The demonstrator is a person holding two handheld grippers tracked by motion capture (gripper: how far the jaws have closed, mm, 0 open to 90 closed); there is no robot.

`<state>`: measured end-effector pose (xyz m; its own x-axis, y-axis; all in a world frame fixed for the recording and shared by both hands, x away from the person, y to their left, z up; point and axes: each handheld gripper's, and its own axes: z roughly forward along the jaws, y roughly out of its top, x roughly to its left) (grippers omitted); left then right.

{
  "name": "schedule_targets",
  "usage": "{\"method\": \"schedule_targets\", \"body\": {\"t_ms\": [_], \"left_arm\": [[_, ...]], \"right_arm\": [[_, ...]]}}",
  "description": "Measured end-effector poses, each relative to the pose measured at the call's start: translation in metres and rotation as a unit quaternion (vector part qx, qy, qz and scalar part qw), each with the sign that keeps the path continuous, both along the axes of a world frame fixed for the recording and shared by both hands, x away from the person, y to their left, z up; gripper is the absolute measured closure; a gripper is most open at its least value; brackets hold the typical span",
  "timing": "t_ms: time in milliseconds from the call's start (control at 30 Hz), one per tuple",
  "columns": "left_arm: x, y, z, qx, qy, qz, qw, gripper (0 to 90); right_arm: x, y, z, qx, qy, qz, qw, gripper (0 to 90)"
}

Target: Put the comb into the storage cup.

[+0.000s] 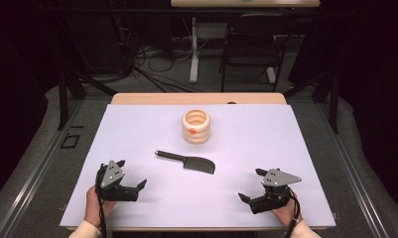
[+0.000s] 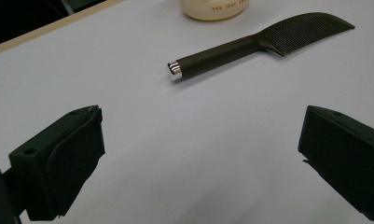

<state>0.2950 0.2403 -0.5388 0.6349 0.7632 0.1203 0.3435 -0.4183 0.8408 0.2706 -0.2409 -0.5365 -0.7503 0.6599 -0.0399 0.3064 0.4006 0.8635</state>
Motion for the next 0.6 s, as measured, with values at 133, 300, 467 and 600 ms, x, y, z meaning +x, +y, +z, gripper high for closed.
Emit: {"method": "schedule_targets", "body": {"t_ms": [133, 300, 467, 600], "left_arm": [[0.008, -0.003, 0.0, 0.002, 0.01, 0.004, 0.9999, 0.3], [0.014, -0.006, 0.0, 0.006, 0.013, 0.007, 0.9999, 0.3], [0.022, -0.01, 0.0, 0.012, 0.013, 0.009, 0.9998, 0.3], [0.028, -0.013, 0.001, 0.014, 0.015, 0.01, 0.9997, 0.3]], "right_arm": [[0.0, 0.0, 0.0, 0.0, 0.001, 0.0, 1.0, 0.0], [0.0, 0.0, 0.0, 0.0, 0.003, -0.001, 1.0, 0.0], [0.0, 0.001, -0.001, -0.003, 0.004, 0.002, 1.0, 0.0], [0.0, 0.001, -0.001, -0.004, 0.004, 0.002, 1.0, 0.0]]}}
